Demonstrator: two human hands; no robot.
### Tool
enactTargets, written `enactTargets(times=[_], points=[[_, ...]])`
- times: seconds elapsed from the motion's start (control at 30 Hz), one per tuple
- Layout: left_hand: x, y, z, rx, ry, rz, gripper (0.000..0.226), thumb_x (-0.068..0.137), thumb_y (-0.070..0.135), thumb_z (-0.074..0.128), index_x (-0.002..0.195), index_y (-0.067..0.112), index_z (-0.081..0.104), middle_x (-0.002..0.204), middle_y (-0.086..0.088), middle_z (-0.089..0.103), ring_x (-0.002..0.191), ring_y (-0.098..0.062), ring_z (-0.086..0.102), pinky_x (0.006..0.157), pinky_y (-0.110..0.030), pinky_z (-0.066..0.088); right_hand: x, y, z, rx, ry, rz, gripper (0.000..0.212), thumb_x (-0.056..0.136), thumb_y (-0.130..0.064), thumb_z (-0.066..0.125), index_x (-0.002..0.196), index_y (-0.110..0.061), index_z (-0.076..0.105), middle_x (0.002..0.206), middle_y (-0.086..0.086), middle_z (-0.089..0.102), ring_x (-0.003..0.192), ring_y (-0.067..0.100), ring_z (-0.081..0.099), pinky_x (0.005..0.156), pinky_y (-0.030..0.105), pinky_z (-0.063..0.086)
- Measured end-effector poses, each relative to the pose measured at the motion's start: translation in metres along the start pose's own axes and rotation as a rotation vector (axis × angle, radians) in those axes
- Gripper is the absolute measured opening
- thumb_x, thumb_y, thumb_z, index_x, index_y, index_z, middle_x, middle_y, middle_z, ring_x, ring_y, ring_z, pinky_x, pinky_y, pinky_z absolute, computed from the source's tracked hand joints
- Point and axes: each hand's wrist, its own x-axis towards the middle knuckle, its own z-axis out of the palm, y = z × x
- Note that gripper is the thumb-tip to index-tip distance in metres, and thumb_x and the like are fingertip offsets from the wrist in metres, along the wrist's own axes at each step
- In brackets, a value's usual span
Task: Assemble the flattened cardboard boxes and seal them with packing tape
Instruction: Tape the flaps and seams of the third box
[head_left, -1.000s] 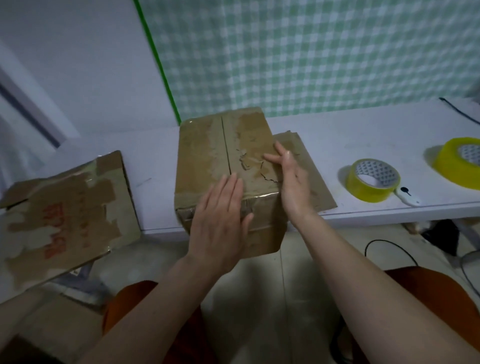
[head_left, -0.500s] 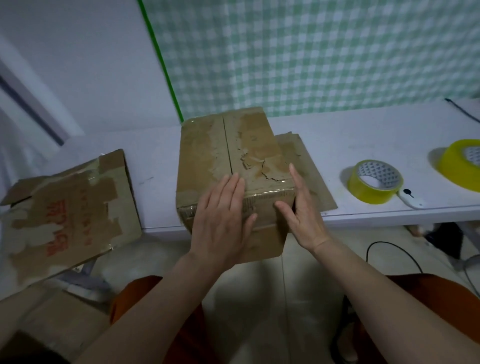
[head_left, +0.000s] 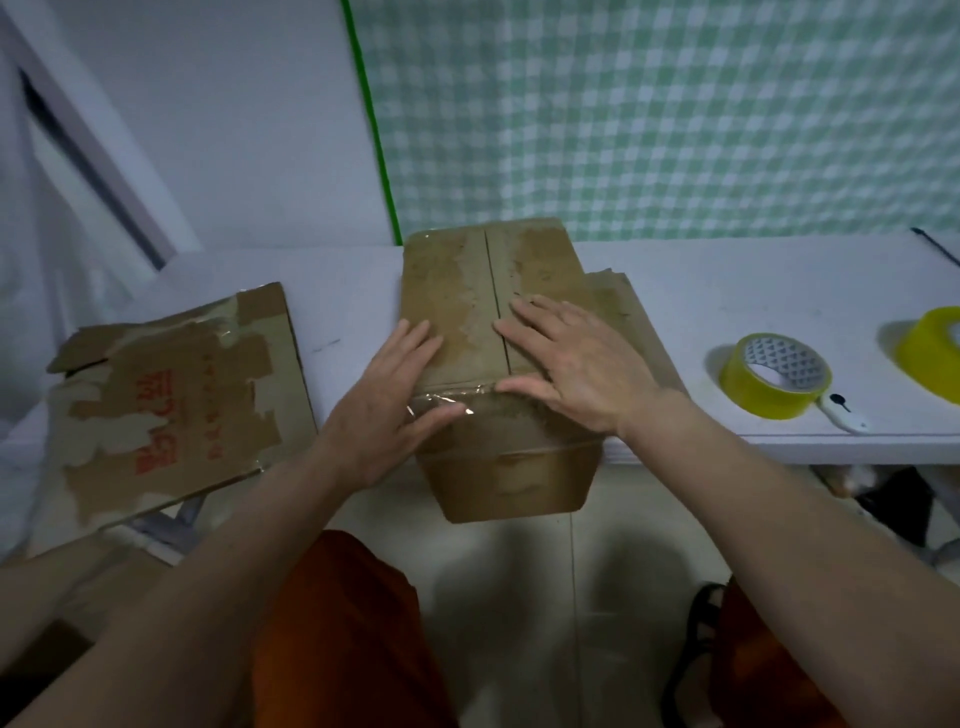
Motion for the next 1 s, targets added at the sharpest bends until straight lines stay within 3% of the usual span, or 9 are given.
enactTargets(times=[0.17,0.37,0.47,0.53,0.63,0.77,0.93,1.0], points=[[-0.008,-0.01,0.008,-0.128,0.03,-0.01,0.103,0.07,0.065,0.063,0.151,0.017,0.022,0.159,0.01,0.009,0.147,-0.003,-0.001,0.116,-0.021,0.006,0.0,-0.001,0.003,-0.089,-0.005,-0.039,0.091,0.078,-0.083,0.002,0.149,-0.03,0.023,0.158,0.006,0.02,0.146,0.024,0.015,0.118,0.043,0.012],[-0.02,-0.025,0.014,-0.173,0.023,0.017,0.119,0.06,0.049,0.085,0.152,0.023,0.014,0.16,0.013,0.002,0.146,0.001,0.006,0.115,-0.017,0.013,0.002,-0.01,-0.009,-0.108,-0.155,0.059,0.115,0.054,-0.093,0.026,0.149,-0.038,-0.007,0.16,0.0,-0.009,0.146,0.025,-0.014,0.118,0.049,-0.004],[-0.021,-0.027,0.015,-0.18,0.032,0.03,0.124,0.058,0.041,0.089,0.153,0.021,0.012,0.16,0.011,0.003,0.146,0.0,0.007,0.115,-0.016,0.013,0.011,-0.036,-0.009,0.072,-0.115,0.102,0.101,0.063,-0.092,0.01,0.15,-0.04,0.001,0.161,-0.003,0.0,0.147,0.02,-0.007,0.119,0.046,-0.004],[-0.021,-0.028,0.015,-0.195,0.027,0.019,0.125,0.058,0.037,0.091,0.153,0.023,0.011,0.159,0.014,0.003,0.146,0.0,0.008,0.115,-0.019,0.015,0.016,-0.049,-0.003,0.055,-0.105,0.105,0.093,0.069,-0.086,0.002,0.15,-0.04,0.005,0.16,-0.004,0.006,0.147,0.02,0.0,0.119,0.046,0.0],[-0.022,-0.033,0.014,-0.196,0.023,0.035,0.124,0.06,0.032,0.091,0.153,0.027,0.01,0.16,0.015,0.005,0.146,-0.001,0.01,0.116,-0.024,0.019,0.016,-0.05,0.002,0.001,-0.088,0.092,0.088,0.072,-0.084,0.007,0.149,-0.041,0.004,0.16,-0.002,0.009,0.147,0.023,0.005,0.119,0.045,0.003],[-0.021,-0.041,0.015,-0.201,0.035,0.074,0.12,0.062,0.027,0.091,0.153,0.023,0.013,0.161,0.013,0.007,0.146,0.001,0.01,0.117,-0.024,0.022,0.016,-0.056,-0.003,-0.045,-0.118,0.102,0.09,0.074,-0.081,0.028,0.15,-0.039,0.005,0.16,0.002,0.009,0.147,0.025,0.003,0.118,0.044,-0.001],[-0.022,-0.041,0.018,-0.252,0.054,0.076,0.117,0.064,0.027,0.089,0.154,0.02,0.014,0.162,0.01,0.009,0.146,-0.002,0.012,0.115,-0.024,0.024,0.024,-0.088,-0.003,0.131,-0.017,0.176,0.09,0.072,-0.085,0.014,0.148,-0.037,0.024,0.157,0.0,0.021,0.145,0.021,0.015,0.119,0.041,0.007],[-0.022,-0.042,0.016,-0.26,0.038,0.077,0.117,0.065,0.026,0.088,0.154,0.022,0.014,0.161,0.013,0.007,0.146,0.0,0.012,0.114,-0.025,0.027,0.025,-0.087,-0.001,0.122,-0.024,0.162,0.082,0.076,-0.081,0.027,0.147,-0.04,0.023,0.158,-0.003,0.021,0.145,0.021,0.015,0.119,0.04,0.008]])
